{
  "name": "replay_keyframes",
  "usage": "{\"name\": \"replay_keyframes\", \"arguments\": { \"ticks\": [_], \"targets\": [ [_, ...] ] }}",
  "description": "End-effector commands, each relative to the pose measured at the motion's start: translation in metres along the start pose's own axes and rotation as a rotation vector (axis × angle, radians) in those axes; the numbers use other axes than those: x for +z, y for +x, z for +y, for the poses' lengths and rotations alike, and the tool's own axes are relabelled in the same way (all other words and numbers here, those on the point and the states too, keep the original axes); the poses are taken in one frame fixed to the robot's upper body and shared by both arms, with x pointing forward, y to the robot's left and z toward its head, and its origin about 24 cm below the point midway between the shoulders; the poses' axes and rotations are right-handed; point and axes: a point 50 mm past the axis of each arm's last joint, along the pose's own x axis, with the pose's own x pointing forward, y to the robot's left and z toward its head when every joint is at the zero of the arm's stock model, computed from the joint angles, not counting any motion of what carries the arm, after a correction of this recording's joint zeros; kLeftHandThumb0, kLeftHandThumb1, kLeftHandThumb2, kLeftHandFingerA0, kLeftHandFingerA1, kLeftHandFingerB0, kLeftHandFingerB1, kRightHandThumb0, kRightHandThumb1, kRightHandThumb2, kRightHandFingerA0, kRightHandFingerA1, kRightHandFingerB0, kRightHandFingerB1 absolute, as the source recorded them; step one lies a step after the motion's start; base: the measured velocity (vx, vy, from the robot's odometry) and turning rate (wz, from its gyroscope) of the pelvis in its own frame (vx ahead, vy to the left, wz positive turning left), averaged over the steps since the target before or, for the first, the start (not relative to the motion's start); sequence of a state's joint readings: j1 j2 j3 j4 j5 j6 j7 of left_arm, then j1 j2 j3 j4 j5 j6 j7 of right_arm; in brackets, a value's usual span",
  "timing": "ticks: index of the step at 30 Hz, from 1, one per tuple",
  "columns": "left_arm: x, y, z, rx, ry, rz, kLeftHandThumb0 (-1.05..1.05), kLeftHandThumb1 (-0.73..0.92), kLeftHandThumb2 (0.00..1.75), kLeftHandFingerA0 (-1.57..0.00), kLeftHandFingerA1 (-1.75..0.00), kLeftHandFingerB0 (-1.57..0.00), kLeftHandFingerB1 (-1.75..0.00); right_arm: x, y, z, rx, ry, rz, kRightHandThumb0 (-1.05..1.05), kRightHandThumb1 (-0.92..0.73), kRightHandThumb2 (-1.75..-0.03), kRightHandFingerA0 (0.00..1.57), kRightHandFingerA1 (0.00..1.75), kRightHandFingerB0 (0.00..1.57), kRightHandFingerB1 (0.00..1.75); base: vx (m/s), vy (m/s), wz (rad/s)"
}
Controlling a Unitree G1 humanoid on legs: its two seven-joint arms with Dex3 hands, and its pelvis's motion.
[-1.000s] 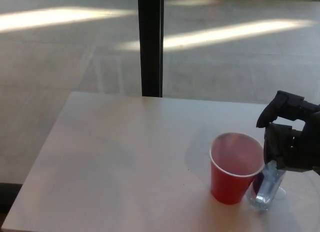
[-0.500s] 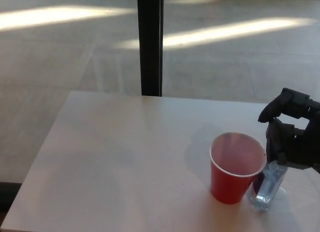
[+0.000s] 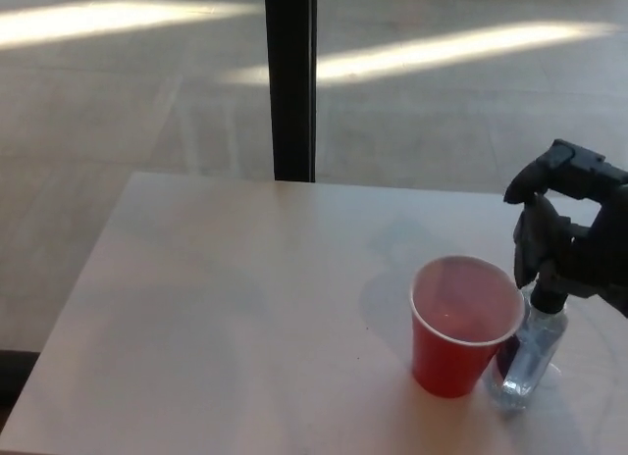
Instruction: The robot uses its right hand fist to press the hand soap kept in the middle of the table to get liquid hand soap out
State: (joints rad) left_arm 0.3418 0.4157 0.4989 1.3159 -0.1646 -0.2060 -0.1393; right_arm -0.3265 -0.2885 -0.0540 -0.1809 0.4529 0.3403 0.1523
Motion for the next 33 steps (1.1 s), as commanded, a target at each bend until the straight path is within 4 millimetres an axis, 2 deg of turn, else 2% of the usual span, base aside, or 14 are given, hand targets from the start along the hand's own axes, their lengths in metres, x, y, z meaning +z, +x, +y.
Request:
{"name": "replay_keyframes", "arguments": {
  "ticks": [1,9,15,16,17,18,20,26,27,28,29,30,31,33],
  "targets": [
    [-0.004,-0.003,0.009,0.014,0.009,-0.007,-0.54,0.72,0.61,-0.76,-0.63,-0.57,-0.50,0.046,0.024,-0.014,-0.067,0.182,0.031,-0.23,-0.59,-1.18,0.94,1.75,0.77,1.40,0.00,0.000,0.00],
    [-0.006,-0.004,0.011,0.011,0.003,-0.003,-0.52,0.73,0.61,-0.76,-0.61,-0.57,-0.49,0.113,0.012,-0.053,-0.148,0.313,-0.132,-0.21,-0.61,-1.23,0.97,1.75,0.62,1.61,0.00,0.000,0.00],
    [-0.007,-0.005,0.012,0.009,-0.003,0.007,-0.52,0.73,0.62,-0.76,-0.62,-0.55,-0.50,0.145,-0.034,-0.112,-0.343,0.440,-0.257,-0.24,-0.63,-1.14,0.95,1.75,0.60,1.73,0.00,0.000,0.00],
    [-0.008,-0.005,0.012,0.010,0.006,0.008,-0.51,0.74,0.62,-0.76,-0.65,-0.53,-0.50,0.148,-0.046,-0.120,-0.350,0.456,-0.273,-0.29,-0.51,-1.22,0.96,1.75,0.73,1.67,0.00,0.000,0.00],
    [-0.008,-0.005,0.012,0.010,0.022,0.005,-0.53,0.74,0.62,-0.77,-0.65,-0.55,-0.51,0.150,-0.056,-0.125,-0.393,0.466,-0.290,-0.35,-0.37,-1.12,1.30,1.42,1.07,1.28,0.00,0.000,0.00],
    [-0.009,-0.006,0.013,0.009,0.020,0.003,-0.53,0.73,0.61,-0.76,-0.66,-0.55,-0.51,0.152,-0.070,-0.133,-0.464,0.485,-0.298,-0.36,-0.37,-1.10,1.34,1.42,1.09,1.27,0.00,0.000,0.00],
    [-0.011,-0.006,0.012,0.006,0.015,0.009,-0.54,0.72,0.61,-0.77,-0.62,-0.56,-0.49,0.143,-0.116,-0.159,-0.604,0.408,-0.312,-0.32,-0.16,-1.25,1.17,1.61,1.02,1.44,0.00,0.000,0.00],
    [-0.012,-0.006,0.010,-0.007,0.024,0.012,-0.54,0.73,0.62,-0.76,-0.61,-0.57,-0.49,0.104,-0.192,-0.196,-0.940,0.322,-0.189,-0.51,-0.02,-1.47,1.34,1.60,1.14,1.40,0.00,0.000,0.00],
    [-0.012,-0.006,0.009,-0.006,0.026,0.013,-0.54,0.72,0.61,-0.77,-0.61,-0.58,-0.49,0.095,-0.208,-0.199,-1.003,0.302,-0.170,-0.25,-0.18,-1.17,1.49,1.45,1.18,1.23,0.00,0.000,0.00],
    [-0.012,-0.006,0.009,-0.006,0.025,0.013,-0.54,0.72,0.61,-0.77,-0.61,-0.58,-0.49,0.092,-0.213,-0.200,-1.025,0.297,-0.163,-0.25,-0.18,-1.17,1.49,1.45,1.18,1.23,0.00,0.000,0.00],
    [-0.012,-0.005,0.009,-0.004,0.028,0.015,-0.55,0.72,0.61,-0.77,-0.60,-0.59,-0.49,0.083,-0.226,-0.202,-1.075,0.257,-0.136,-0.49,0.00,-1.58,1.31,1.63,1.05,1.43,0.00,0.000,0.00],
    [-0.011,-0.005,0.009,-0.004,0.025,0.015,-0.55,0.72,0.61,-0.76,-0.61,-0.59,-0.49,0.074,-0.238,-0.204,-1.112,0.237,-0.111,-0.48,0.00,-1.63,1.30,1.66,1.06,1.43,0.00,0.000,0.00],
    [-0.011,-0.005,0.008,-0.003,0.013,0.016,-0.53,0.72,0.61,-0.75,-0.61,-0.55,-0.48,0.041,-0.273,-0.204,-1.197,0.202,-0.050,-0.47,-0.24,-1.17,1.51,1.51,0.95,1.08,0.00,0.000,0.00],
    [-0.007,-0.003,0.005,-0.012,0.022,0.011,-0.53,0.72,0.61,-0.75,-0.61,-0.55,-0.48,0.033,-0.296,-0.202,-1.240,0.177,-0.029,-0.47,-0.24,-1.17,1.51,1.51,0.95,1.08,0.00,0.000,0.00]
  ]
}}
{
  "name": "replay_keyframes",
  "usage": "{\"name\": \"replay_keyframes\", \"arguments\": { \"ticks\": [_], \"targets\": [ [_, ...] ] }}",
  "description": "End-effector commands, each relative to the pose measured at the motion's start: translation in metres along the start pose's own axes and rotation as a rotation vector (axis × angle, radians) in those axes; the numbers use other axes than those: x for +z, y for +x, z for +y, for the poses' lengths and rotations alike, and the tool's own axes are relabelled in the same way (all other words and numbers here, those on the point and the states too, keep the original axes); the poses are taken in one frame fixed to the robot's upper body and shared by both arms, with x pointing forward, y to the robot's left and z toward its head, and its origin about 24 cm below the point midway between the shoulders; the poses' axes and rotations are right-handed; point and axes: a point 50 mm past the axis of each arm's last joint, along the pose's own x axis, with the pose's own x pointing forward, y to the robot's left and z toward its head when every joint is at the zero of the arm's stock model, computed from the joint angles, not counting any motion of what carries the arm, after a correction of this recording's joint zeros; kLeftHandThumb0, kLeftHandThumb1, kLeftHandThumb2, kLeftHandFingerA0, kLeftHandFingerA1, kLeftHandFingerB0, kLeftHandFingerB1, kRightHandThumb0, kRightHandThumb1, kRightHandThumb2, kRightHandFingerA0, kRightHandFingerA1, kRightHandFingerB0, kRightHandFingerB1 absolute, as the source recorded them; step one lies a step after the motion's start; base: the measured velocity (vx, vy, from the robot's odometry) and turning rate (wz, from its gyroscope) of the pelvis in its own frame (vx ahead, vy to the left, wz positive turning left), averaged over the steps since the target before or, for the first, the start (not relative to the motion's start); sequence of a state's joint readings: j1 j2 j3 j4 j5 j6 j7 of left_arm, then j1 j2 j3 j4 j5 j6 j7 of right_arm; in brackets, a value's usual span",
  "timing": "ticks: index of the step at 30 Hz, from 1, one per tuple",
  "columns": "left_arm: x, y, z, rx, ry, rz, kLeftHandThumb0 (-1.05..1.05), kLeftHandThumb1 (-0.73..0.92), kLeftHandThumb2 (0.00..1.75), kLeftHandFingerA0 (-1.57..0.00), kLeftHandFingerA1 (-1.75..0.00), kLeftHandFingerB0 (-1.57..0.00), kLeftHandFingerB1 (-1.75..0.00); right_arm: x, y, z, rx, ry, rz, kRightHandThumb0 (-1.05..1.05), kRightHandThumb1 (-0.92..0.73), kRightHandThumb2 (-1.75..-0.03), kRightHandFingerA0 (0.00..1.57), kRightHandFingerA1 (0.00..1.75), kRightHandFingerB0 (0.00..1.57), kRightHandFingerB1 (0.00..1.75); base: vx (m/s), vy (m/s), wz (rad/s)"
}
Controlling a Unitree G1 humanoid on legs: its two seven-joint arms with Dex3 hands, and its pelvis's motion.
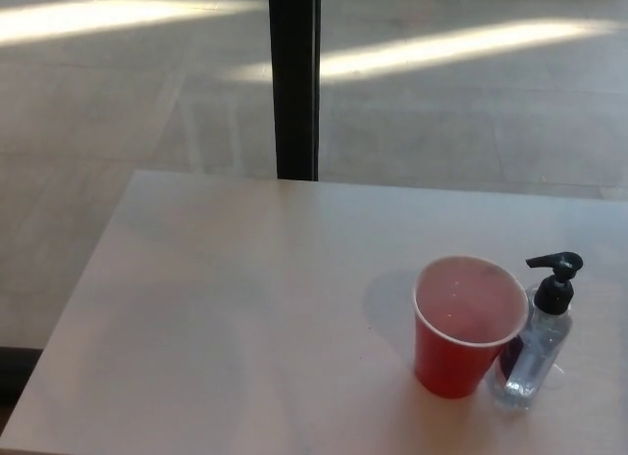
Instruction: The robot uses its right hand fist to press the hand soap kept in the middle of the table to get liquid hand soap out
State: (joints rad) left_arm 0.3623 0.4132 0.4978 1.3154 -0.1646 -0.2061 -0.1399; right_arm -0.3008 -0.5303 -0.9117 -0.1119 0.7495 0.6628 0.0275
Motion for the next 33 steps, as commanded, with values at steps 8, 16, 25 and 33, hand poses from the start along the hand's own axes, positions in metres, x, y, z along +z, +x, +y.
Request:
{"name": "replay_keyframes", "arguments": {
  "ticks": [8,16,25,33],
  "targets": [
    [0.005,0.001,-0.003,-0.024,0.008,-0.020,-0.53,0.71,0.61,-0.73,-0.61,-0.56,-0.49,-0.101,-0.255,-0.219,-1.095,-0.349,0.433,-0.62,-0.52,-1.13,1.03,1.39,0.22,0.94,0.00,0.000,0.00],
    [0.009,0.002,-0.003,-0.023,0.020,-0.030,-0.54,0.71,0.61,-0.76,-0.64,-0.57,-0.52,-0.117,-0.288,-0.221,-1.173,-0.255,0.566,-0.38,-0.48,-1.30,0.89,1.59,0.35,0.99,0.00,0.000,0.00],
    [0.006,0.002,-0.002,-0.011,0.036,-0.005,-0.53,0.71,0.61,-0.79,-0.59,-0.57,-0.49,-0.135,-0.305,-0.224,-1.089,-0.291,0.670,-0.41,-0.44,-1.15,0.92,1.07,0.29,0.68,0.00,0.000,0.00],
    [-0.005,-0.003,0.009,-0.002,0.108,0.023,-0.54,0.72,0.61,-0.76,-0.59,-0.54,-0.50,-0.135,-0.328,-0.222,-0.970,-0.425,0.822,-0.45,-0.39,-1.07,1.02,1.05,0.53,0.78,0.00,0.000,0.00]
  ]
}}
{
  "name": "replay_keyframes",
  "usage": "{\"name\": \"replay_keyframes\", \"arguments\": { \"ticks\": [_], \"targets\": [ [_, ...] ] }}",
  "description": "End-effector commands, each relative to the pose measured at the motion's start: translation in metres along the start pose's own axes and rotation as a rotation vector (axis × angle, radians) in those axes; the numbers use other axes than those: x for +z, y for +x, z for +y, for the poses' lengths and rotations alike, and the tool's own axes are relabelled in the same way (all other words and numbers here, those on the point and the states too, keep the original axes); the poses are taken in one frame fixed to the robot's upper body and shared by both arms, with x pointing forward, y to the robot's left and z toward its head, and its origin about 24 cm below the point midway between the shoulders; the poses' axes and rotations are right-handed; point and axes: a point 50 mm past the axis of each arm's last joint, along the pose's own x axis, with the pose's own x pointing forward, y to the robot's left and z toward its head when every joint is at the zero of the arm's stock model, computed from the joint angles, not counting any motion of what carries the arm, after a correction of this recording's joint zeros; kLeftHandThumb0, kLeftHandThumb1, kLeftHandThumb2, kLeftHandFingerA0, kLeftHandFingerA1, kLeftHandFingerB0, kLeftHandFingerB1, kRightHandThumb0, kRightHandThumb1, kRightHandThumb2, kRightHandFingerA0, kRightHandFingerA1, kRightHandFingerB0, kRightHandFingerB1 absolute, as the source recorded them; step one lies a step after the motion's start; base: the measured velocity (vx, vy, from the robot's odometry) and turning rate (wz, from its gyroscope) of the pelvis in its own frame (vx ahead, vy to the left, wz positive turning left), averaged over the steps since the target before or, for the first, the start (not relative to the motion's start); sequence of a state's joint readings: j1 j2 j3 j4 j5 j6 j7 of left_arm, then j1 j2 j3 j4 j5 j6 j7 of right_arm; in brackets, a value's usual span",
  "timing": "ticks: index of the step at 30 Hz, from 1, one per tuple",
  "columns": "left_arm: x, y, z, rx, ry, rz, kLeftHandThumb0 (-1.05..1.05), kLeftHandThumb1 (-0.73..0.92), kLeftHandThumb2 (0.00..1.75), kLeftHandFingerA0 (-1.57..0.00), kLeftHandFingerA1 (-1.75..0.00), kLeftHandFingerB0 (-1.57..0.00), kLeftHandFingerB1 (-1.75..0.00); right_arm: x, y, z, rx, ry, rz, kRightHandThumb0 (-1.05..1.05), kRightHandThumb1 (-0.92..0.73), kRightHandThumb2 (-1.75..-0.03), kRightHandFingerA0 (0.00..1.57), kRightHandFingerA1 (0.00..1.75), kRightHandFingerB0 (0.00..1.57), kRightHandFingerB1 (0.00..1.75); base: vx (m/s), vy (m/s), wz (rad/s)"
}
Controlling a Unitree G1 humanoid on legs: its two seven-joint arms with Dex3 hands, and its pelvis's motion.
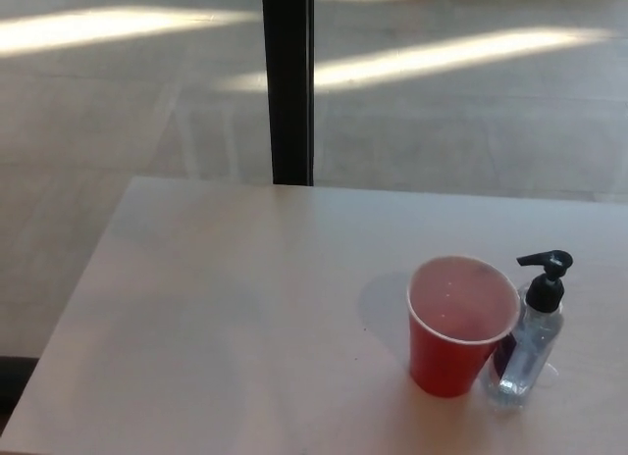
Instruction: The robot uses its right hand fist to press the hand soap kept in the middle of the table to get liquid hand soap out
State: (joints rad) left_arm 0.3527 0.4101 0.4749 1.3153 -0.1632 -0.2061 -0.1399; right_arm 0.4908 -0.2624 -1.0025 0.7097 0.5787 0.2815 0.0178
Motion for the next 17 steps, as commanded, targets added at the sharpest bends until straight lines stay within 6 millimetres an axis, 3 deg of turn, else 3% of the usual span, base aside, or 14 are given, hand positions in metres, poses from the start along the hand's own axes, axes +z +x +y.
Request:
{"name": "replay_keyframes", "arguments": {
  "ticks": [1,3,10,12,14,17],
  "targets": [
    [-0.008,-0.005,0.014,0.018,0.100,0.026,-0.54,0.72,0.61,-0.76,-0.58,-0.55,-0.49,-0.012,-0.007,-0.029,0.028,-0.265,-0.117,-0.44,-0.39,-1.06,0.96,1.04,0.54,0.77,0.00,0.000,0.00],
    [-0.010,-0.006,0.016,0.025,0.110,0.035,-0.54,0.71,0.61,-0.79,-0.58,-0.56,-0.48,-0.014,-0.008,-0.033,0.028,-0.301,-0.101,-0.44,-0.36,-1.03,1.02,1.03,0.57,0.77,0.00,0.000,0.00],
    [-0.003,-0.004,0.017,0.004,0.130,0.020,-0.55,0.73,0.62,-0.78,-0.58,-0.55,-0.49,-0.025,-0.003,-0.027,0.086,-0.438,-0.057,-0.49,-0.37,-0.99,0.97,0.94,0.57,0.74,0.00,0.000,0.00],
    [-0.001,-0.003,0.014,0.000,0.149,0.017,-0.54,0.73,0.62,-0.76,-0.56,-0.54,-0.48,-0.026,-0.004,-0.023,0.113,-0.429,-0.067,-0.49,-0.33,-0.97,1.00,0.97,0.69,0.82,0.00,0.000,0.00],
    [0.000,-0.003,0.012,-0.011,0.150,0.006,-0.54,0.73,0.61,-0.77,-0.57,-0.55,-0.49,-0.025,-0.006,-0.020,0.135,-0.427,-0.077,-0.46,-0.33,-0.98,0.99,0.97,0.61,0.78,0.00,0.000,0.00],
    [0.007,0.000,0.009,-0.017,0.143,-0.003,-0.54,0.73,0.62,-0.79,-0.58,-0.54,-0.49,-0.026,-0.005,-0.012,0.146,-0.410,-0.093,-0.44,-0.34,-1.01,0.98,0.98,0.64,0.81,0.00,0.000,0.00]
  ]
}}
